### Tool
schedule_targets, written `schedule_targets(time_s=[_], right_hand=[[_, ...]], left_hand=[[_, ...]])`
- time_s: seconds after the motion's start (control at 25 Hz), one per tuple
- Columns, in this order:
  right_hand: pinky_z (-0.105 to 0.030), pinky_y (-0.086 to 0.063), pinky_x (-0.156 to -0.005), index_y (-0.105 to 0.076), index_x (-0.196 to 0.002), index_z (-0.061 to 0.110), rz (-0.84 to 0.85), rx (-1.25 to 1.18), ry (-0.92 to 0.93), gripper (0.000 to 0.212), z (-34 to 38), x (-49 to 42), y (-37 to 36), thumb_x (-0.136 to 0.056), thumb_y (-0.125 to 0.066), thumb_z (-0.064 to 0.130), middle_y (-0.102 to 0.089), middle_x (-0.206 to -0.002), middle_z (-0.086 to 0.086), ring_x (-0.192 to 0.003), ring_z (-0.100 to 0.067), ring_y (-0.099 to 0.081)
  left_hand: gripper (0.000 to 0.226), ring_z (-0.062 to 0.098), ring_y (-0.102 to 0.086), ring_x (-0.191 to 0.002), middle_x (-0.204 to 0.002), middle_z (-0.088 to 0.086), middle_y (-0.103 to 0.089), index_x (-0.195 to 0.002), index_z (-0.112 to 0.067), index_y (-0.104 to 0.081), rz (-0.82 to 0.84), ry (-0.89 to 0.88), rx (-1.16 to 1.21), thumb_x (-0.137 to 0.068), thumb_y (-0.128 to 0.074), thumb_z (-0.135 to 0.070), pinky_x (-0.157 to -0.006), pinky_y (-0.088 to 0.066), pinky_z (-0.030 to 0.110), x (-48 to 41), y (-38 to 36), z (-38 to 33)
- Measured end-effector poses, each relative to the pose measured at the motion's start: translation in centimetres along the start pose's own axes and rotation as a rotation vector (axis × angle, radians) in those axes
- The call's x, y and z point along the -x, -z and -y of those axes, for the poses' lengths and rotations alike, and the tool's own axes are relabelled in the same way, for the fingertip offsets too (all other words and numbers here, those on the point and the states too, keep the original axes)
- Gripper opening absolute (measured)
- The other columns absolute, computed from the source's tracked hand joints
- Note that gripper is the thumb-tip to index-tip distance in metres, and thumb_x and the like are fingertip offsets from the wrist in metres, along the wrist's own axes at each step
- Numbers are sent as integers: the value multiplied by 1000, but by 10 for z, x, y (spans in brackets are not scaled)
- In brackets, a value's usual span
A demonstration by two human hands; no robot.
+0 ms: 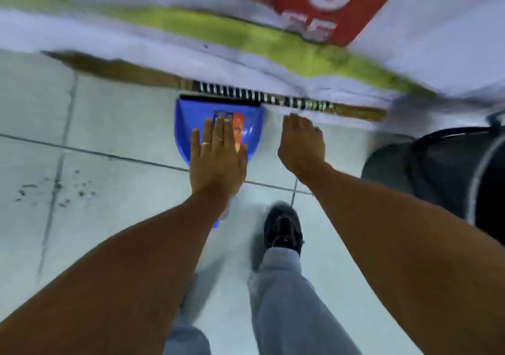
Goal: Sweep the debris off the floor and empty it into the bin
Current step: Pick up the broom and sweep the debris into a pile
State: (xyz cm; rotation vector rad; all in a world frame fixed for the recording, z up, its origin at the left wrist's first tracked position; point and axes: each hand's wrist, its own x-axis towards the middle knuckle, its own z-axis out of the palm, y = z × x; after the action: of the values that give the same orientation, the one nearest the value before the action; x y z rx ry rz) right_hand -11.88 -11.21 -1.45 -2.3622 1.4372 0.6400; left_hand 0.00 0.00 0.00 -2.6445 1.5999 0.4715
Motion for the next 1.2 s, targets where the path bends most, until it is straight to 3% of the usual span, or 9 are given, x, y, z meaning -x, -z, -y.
schedule_targets(time_s=[0.2,0.32,0.4,0.52,0.64,0.72,0.8,0.88,1.2], right_hand=[[-51,-28,-110,-30,-142,2,-31,91,27,51,-3,-103,-72,-92,-39,5,-34,-148,-17,-136,-33,-32],[-41,-53,-83,-65,-109,10,-176,250,13,39,6,-135,-84,-76,-46,5,-69,-106,-11,-99,-29,-65],[-29,-55,-63,-73,-80,21,-91,246,40,38,8,-150,-78,-66,-39,12,-72,-71,0,-73,-23,-70],[-25,-54,-62,-70,-58,20,-56,297,39,31,14,-147,-58,-58,-39,15,-66,-56,3,-68,-20,-69],[-34,-53,-69,-68,-64,10,26,277,197,17,35,-105,-15,-57,-53,13,-66,-69,-9,-77,-31,-66],[-38,-55,-62,-66,-76,4,-141,235,339,25,45,-73,12,-54,-64,15,-66,-79,-16,-75,-35,-66],[-47,-54,-66,-60,-114,6,-99,73,384,41,58,-46,37,-74,-60,13,-63,-105,-20,-84,-42,-65],[-51,-51,-81,-37,-142,19,74,77,372,52,68,-14,53,-91,-48,18,-56,-123,-20,-101,-46,-61],[-46,-48,-92,-45,-134,16,335,99,288,37,166,135,69,-100,-31,18,-58,-128,-14,-117,-38,-56]], left_hand=[[58,36,-42,-134,-139,20,-51,-134,2,-44,36,-11,-26,-91,-35,-35,-111,-30,53,-45,-98,9],[57,36,-40,-136,-140,20,-50,-135,2,-44,35,-32,-42,-92,-36,-34,-113,-28,53,-67,-116,22],[59,37,-41,-135,-140,20,-50,-134,2,-45,41,-46,-49,-91,-32,-36,-112,-29,53,-76,-115,29],[60,38,-42,-133,-139,20,-51,-134,3,-45,50,-73,-62,-90,-30,-36,-111,-30,54,-77,-99,35],[59,38,-42,-133,-139,21,-51,-133,3,-46,77,-9,-13,-90,-33,-34,-111,-30,54,-54,-56,36],[56,38,-50,-127,-133,20,-58,-128,3,-52,73,-7,-30,-87,-37,-33,-106,-36,54,-29,-21,34],[56,36,-56,-121,-127,18,-63,-122,1,-58,101,-5,-46,-85,-37,-34,-102,-42,53,2,8,38],[56,34,-60,-118,-124,17,-66,-120,0,-61,137,24,-42,-84,-36,-35,-100,-45,51,36,45,51],[58,32,-62,-115,-117,16,-70,-117,0,-63,182,45,-78,-83,-33,-37,-98,-47,50,130,144,132]])
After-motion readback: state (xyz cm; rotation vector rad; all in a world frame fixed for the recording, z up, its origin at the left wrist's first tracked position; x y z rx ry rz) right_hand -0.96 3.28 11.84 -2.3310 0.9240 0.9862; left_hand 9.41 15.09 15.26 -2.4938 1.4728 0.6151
